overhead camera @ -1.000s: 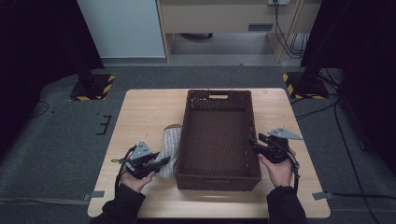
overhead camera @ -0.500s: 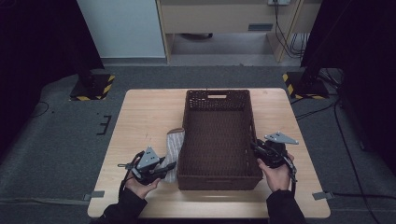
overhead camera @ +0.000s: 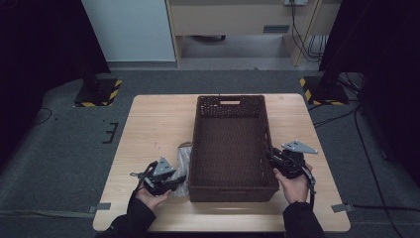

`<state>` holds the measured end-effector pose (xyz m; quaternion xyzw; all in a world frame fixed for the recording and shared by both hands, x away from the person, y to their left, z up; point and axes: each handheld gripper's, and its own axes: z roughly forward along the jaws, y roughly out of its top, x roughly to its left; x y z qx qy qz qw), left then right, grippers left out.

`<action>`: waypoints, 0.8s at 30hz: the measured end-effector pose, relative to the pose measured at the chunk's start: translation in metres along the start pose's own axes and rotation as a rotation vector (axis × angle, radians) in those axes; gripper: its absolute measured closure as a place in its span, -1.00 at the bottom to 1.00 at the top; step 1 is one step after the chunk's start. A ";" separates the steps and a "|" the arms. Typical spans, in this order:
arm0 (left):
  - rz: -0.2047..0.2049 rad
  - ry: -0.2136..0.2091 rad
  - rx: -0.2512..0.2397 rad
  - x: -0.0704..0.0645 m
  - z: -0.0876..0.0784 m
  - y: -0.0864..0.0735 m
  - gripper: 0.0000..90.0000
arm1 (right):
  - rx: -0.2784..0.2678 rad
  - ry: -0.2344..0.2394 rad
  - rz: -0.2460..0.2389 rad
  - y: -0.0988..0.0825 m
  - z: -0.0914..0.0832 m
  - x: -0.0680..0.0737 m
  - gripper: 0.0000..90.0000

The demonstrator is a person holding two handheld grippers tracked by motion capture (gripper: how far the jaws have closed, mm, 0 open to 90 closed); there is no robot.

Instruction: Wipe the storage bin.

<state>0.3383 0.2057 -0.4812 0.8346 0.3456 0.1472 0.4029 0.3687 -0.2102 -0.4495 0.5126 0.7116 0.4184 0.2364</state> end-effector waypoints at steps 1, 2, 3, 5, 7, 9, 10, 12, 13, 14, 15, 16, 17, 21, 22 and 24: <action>-0.012 -0.004 -0.035 0.000 -0.006 0.002 0.44 | 0.000 0.000 -0.002 0.000 0.000 0.000 0.50; -0.020 -0.006 -0.073 0.000 -0.013 0.005 0.44 | 0.000 0.001 -0.003 0.000 0.000 0.000 0.50; -0.026 -0.008 -0.101 0.001 -0.018 0.006 0.44 | 0.000 0.002 -0.003 0.000 0.000 0.000 0.50; -0.027 -0.020 -0.166 -0.001 -0.030 0.009 0.44 | 0.000 0.004 -0.003 0.000 0.000 -0.001 0.50; -0.002 -0.032 -0.183 -0.005 -0.033 0.010 0.44 | 0.001 0.005 -0.006 0.000 0.000 -0.001 0.49; 0.035 -0.023 -0.151 -0.012 -0.029 0.010 0.44 | 0.002 0.002 -0.003 0.000 0.000 0.000 0.50; 0.045 -0.019 -0.131 -0.014 -0.025 0.009 0.44 | 0.002 -0.001 -0.001 0.000 0.000 0.000 0.51; 0.055 -0.011 -0.111 -0.014 -0.020 0.009 0.43 | 0.007 -0.016 0.011 0.001 0.001 0.001 0.54; 0.051 -0.008 -0.112 -0.013 -0.018 0.010 0.43 | 0.007 -0.027 0.010 0.002 0.002 0.002 0.56; 0.051 -0.003 -0.111 -0.011 -0.018 0.011 0.43 | 0.008 -0.035 0.012 0.002 0.002 0.003 0.57; 0.044 0.001 -0.117 -0.009 -0.018 0.011 0.43 | 0.005 -0.038 0.017 0.002 0.003 0.003 0.57; 0.047 0.008 -0.116 -0.008 -0.018 0.012 0.43 | 0.000 -0.039 0.025 0.003 0.004 0.003 0.57; 0.046 0.013 -0.117 -0.006 -0.018 0.012 0.43 | -0.003 -0.046 0.028 0.003 0.005 0.003 0.58; 0.057 0.020 -0.080 -0.007 -0.012 0.009 0.43 | -0.002 -0.045 0.027 0.007 0.011 0.001 0.57; 0.062 0.019 -0.052 -0.007 -0.008 0.007 0.43 | -0.001 -0.037 0.027 0.008 0.012 0.000 0.57; 0.083 0.029 0.012 -0.009 0.002 0.001 0.43 | -0.002 -0.033 0.022 0.009 0.013 -0.003 0.57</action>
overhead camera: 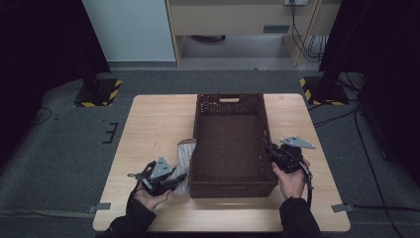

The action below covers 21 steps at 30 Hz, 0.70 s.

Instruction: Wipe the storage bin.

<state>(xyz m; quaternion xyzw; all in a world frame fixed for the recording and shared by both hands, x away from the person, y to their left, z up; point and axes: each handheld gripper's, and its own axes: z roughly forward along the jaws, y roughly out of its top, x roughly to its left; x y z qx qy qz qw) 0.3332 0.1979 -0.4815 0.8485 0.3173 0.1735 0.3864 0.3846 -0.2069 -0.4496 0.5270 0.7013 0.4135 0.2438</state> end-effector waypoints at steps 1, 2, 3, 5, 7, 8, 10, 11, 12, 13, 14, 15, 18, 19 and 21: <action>0.004 -0.001 0.034 -0.001 0.005 -0.003 0.43 | 0.000 0.002 -0.005 0.000 0.000 0.000 0.57; 0.012 0.005 0.061 -0.003 0.010 -0.005 0.43 | 0.000 0.004 -0.006 0.001 0.001 -0.001 0.57; 0.016 0.012 0.080 -0.004 0.014 -0.007 0.43 | 0.001 0.008 -0.006 0.000 0.001 -0.001 0.57; 0.013 0.015 0.086 -0.004 0.014 -0.007 0.43 | 0.001 0.010 -0.007 0.001 0.000 -0.002 0.56; -0.009 0.004 0.072 0.000 0.009 -0.007 0.43 | -0.002 0.010 -0.015 0.001 0.000 -0.002 0.54; -0.030 -0.006 0.056 0.002 0.004 -0.007 0.43 | -0.007 0.008 -0.016 0.000 0.000 -0.002 0.53; -0.068 -0.015 0.003 0.007 -0.007 -0.006 0.43 | -0.014 0.002 -0.029 0.000 -0.002 -0.001 0.42; -0.079 -0.015 -0.028 0.008 -0.013 -0.005 0.43 | -0.024 0.005 -0.026 0.001 -0.005 -0.002 0.34; -0.088 -0.017 -0.057 0.009 -0.019 -0.004 0.43 | -0.029 0.017 -0.016 0.002 -0.008 -0.003 0.31; -0.098 -0.022 -0.086 0.010 -0.025 -0.003 0.43 | -0.029 0.030 -0.020 0.003 -0.011 -0.003 0.30; -0.105 -0.030 -0.115 0.009 -0.031 -0.003 0.43 | -0.034 0.032 -0.032 0.003 -0.014 -0.002 0.29; -0.108 -0.043 -0.147 0.008 -0.037 -0.002 0.43 | -0.037 0.037 -0.042 0.003 -0.017 -0.002 0.29; -0.088 -0.064 -0.209 0.000 -0.048 0.000 0.43 | -0.006 0.064 -0.066 -0.001 -0.020 0.000 0.26; -0.073 -0.073 -0.219 -0.004 -0.050 0.000 0.43 | 0.007 0.058 -0.076 -0.003 -0.019 0.002 0.28; -0.048 -0.078 -0.207 -0.011 -0.049 0.001 0.42 | 0.039 0.051 -0.090 -0.006 -0.018 0.004 0.42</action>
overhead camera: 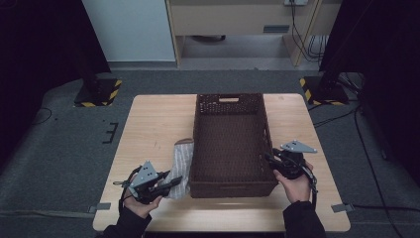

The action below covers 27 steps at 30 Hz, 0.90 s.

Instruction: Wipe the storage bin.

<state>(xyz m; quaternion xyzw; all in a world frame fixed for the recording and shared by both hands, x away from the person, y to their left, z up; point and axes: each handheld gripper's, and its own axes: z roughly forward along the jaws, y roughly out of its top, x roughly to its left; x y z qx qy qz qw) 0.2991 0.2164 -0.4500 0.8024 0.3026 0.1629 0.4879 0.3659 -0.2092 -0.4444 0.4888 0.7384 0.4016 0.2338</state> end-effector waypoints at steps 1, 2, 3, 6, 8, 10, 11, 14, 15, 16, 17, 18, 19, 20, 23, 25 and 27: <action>0.014 0.004 0.016 -0.003 0.002 -0.001 0.42 | 0.012 -0.015 -0.008 -0.001 0.001 0.000 0.47; 0.029 0.007 0.036 -0.005 0.005 -0.002 0.42 | 0.014 -0.010 0.008 -0.002 0.001 0.001 0.49; 0.040 0.011 0.054 -0.006 0.009 -0.003 0.42 | 0.012 -0.018 0.020 -0.001 0.001 0.001 0.52; 0.036 0.011 0.065 -0.004 0.011 -0.004 0.42 | 0.006 -0.038 0.045 -0.001 0.002 0.003 0.57; 0.032 0.018 0.061 -0.002 0.011 -0.004 0.42 | -0.007 -0.043 0.070 -0.001 0.003 0.003 0.60; 0.032 0.029 0.063 0.000 0.011 -0.004 0.42 | -0.019 -0.040 0.097 -0.001 0.005 0.003 0.61; 0.030 0.031 0.067 0.001 0.012 -0.005 0.42 | -0.018 -0.045 0.095 0.000 0.006 0.004 0.61; 0.034 0.029 0.124 0.002 0.020 -0.012 0.42 | -0.015 -0.045 0.086 0.002 0.008 0.003 0.60; 0.037 0.024 0.162 0.002 0.024 -0.016 0.42 | -0.016 -0.044 0.082 0.002 0.008 0.002 0.60; 0.044 0.023 0.204 0.002 0.029 -0.019 0.42 | -0.015 -0.044 0.080 0.002 0.008 0.002 0.60; 0.047 0.020 0.242 0.001 0.034 -0.023 0.41 | -0.015 -0.045 0.076 0.002 0.008 0.002 0.60; 0.050 0.020 0.272 0.001 0.038 -0.025 0.41 | -0.013 -0.048 0.072 0.002 0.008 0.002 0.59; 0.047 0.021 0.283 0.001 0.039 -0.026 0.41 | -0.011 -0.050 0.066 0.002 0.008 0.003 0.59; 0.040 0.018 0.277 0.002 0.038 -0.025 0.41 | -0.011 -0.052 0.061 0.002 0.008 0.003 0.59; 0.004 0.009 0.210 0.005 0.026 -0.020 0.42 | -0.014 -0.053 0.054 0.002 0.008 0.003 0.58; -0.022 0.004 0.141 0.007 0.016 -0.015 0.42 | -0.014 -0.052 0.053 0.002 0.008 0.003 0.58; -0.033 -0.005 0.072 0.006 0.007 -0.009 0.42 | -0.015 -0.051 0.053 0.002 0.008 0.003 0.58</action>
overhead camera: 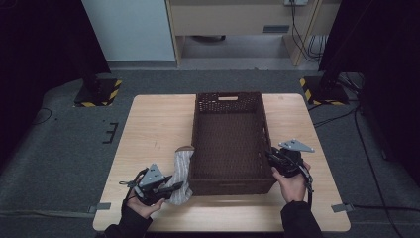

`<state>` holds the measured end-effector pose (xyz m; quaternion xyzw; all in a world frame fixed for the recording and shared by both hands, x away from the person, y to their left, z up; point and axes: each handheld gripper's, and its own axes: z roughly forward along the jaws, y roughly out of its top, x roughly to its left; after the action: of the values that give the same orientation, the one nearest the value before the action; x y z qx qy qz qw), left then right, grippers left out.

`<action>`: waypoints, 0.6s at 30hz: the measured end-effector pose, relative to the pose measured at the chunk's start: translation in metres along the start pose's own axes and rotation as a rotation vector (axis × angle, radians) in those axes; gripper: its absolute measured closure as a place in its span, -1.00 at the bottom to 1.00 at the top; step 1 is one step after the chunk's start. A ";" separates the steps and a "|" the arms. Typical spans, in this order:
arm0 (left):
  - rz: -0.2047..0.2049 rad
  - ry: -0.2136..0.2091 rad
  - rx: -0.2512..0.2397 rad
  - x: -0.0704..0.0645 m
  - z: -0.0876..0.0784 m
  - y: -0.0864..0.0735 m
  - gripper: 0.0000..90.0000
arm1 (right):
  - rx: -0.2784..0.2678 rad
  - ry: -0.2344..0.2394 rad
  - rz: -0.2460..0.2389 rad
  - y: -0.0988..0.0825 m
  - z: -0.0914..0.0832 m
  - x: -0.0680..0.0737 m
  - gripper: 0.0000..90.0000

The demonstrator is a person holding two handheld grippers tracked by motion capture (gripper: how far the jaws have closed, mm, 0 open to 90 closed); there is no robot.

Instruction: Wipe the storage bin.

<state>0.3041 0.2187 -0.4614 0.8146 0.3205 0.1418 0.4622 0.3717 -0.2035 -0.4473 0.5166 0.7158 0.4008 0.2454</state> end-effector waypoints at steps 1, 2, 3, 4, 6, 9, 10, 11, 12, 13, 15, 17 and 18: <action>0.000 -0.006 -0.027 -0.001 -0.004 0.002 0.42 | 0.000 0.002 0.000 0.000 0.000 0.000 0.58; 0.002 -0.009 -0.052 -0.003 -0.007 0.003 0.42 | 0.000 0.004 0.000 0.000 0.000 0.000 0.58; 0.009 -0.011 -0.064 -0.005 -0.009 0.003 0.42 | 0.000 0.004 0.000 0.000 0.000 0.000 0.57; 0.016 -0.013 -0.065 -0.007 -0.009 0.002 0.42 | -0.001 0.003 0.001 0.000 0.000 0.000 0.57; 0.027 -0.021 -0.041 -0.010 -0.006 -0.001 0.42 | -0.001 0.003 -0.002 0.000 0.000 0.000 0.57; 0.046 -0.028 0.028 -0.016 0.004 -0.008 0.41 | -0.001 0.004 -0.008 0.000 0.000 0.000 0.57; 0.048 -0.026 0.047 -0.017 0.007 -0.010 0.41 | 0.000 0.005 -0.008 0.000 0.000 0.000 0.57; 0.049 -0.025 0.075 -0.017 0.010 -0.011 0.41 | 0.001 0.005 -0.007 0.000 0.000 0.000 0.57; 0.042 -0.022 0.098 -0.017 0.013 -0.013 0.41 | -0.001 0.005 -0.008 0.000 0.000 0.000 0.57; 0.040 -0.025 0.121 -0.016 0.015 -0.014 0.41 | 0.001 0.006 -0.006 0.000 0.000 0.000 0.57; 0.036 -0.024 0.188 -0.015 0.022 -0.018 0.41 | 0.000 0.005 -0.007 0.000 0.000 0.000 0.57; 0.038 -0.022 0.223 -0.014 0.026 -0.019 0.41 | -0.001 0.005 -0.008 0.000 0.000 0.000 0.57; 0.033 -0.023 0.217 -0.014 0.026 -0.019 0.41 | 0.001 0.005 -0.008 0.000 0.000 0.000 0.57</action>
<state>0.2997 0.1994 -0.4899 0.8666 0.3150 0.1044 0.3727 0.3716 -0.2036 -0.4475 0.5129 0.7184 0.4010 0.2449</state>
